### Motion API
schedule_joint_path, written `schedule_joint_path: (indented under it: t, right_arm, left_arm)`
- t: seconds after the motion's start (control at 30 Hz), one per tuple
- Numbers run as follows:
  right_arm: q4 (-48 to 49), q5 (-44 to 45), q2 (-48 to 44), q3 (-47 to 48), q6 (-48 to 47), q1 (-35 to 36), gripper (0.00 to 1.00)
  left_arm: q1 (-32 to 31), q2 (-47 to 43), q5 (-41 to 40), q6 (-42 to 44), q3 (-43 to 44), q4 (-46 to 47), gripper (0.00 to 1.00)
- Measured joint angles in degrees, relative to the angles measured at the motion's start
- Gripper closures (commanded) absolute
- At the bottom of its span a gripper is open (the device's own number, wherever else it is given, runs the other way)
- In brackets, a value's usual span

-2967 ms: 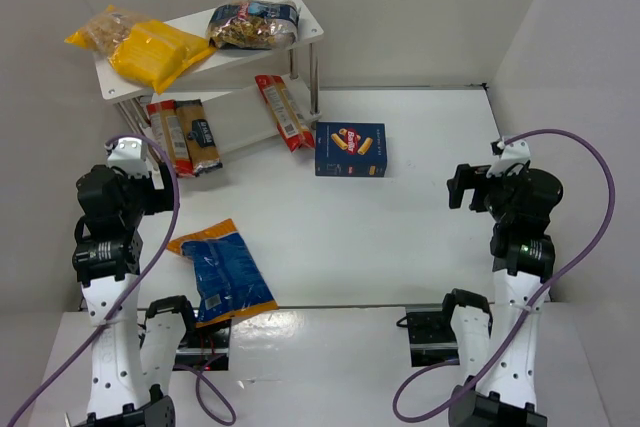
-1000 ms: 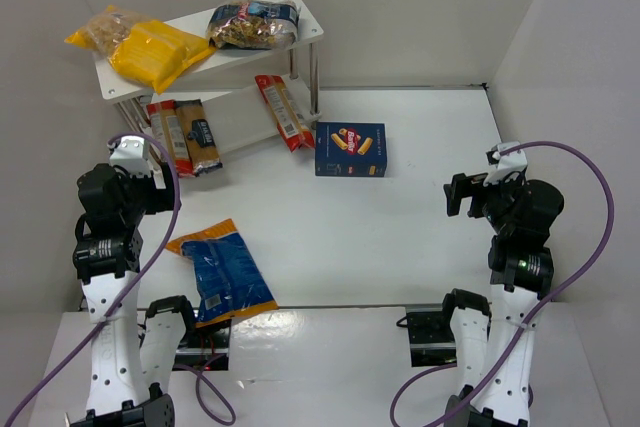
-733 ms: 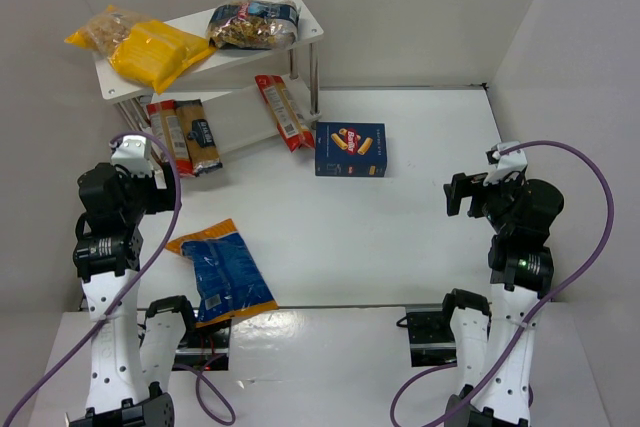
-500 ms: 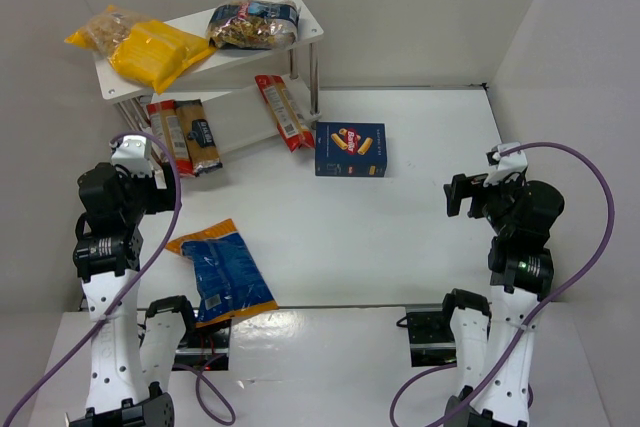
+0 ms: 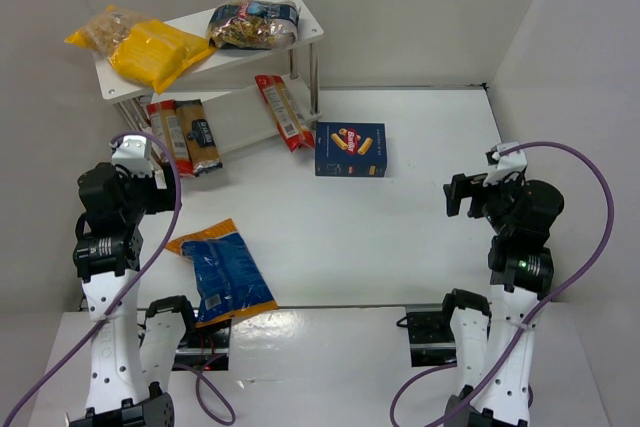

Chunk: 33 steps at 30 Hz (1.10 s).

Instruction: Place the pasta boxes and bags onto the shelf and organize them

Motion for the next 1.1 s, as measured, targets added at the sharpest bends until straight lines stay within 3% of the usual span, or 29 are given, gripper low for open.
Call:
schedule_joint_path:
  t: [0.27, 0.4, 0.73, 1.1]
  right_arm:
    - [-2.8, -9.4, 4.5, 1.2, -5.9, 0.0, 0.0]
    - [-4.5, -13.0, 8.5, 2.3, -8.4, 3.4, 0.0]
    - [-6.7, -9.0, 16.3, 5.9, -9.1, 28.7, 0.0]
    - [-7.4, -4.1, 41.5, 10.4, -12.8, 54.7, 0.0]
  left_arm:
    - [0.0, 0.0, 0.5, 0.0, 0.0, -0.1, 0.0]
    - [0.0, 0.4, 0.8, 0.1, 0.0, -0.2, 0.0]
    - [0.0, 0.6, 0.9, 0.2, 0.0, -0.4, 0.0]
    - [0.0, 1.0, 0.5, 0.2, 0.0, -0.4, 0.0]
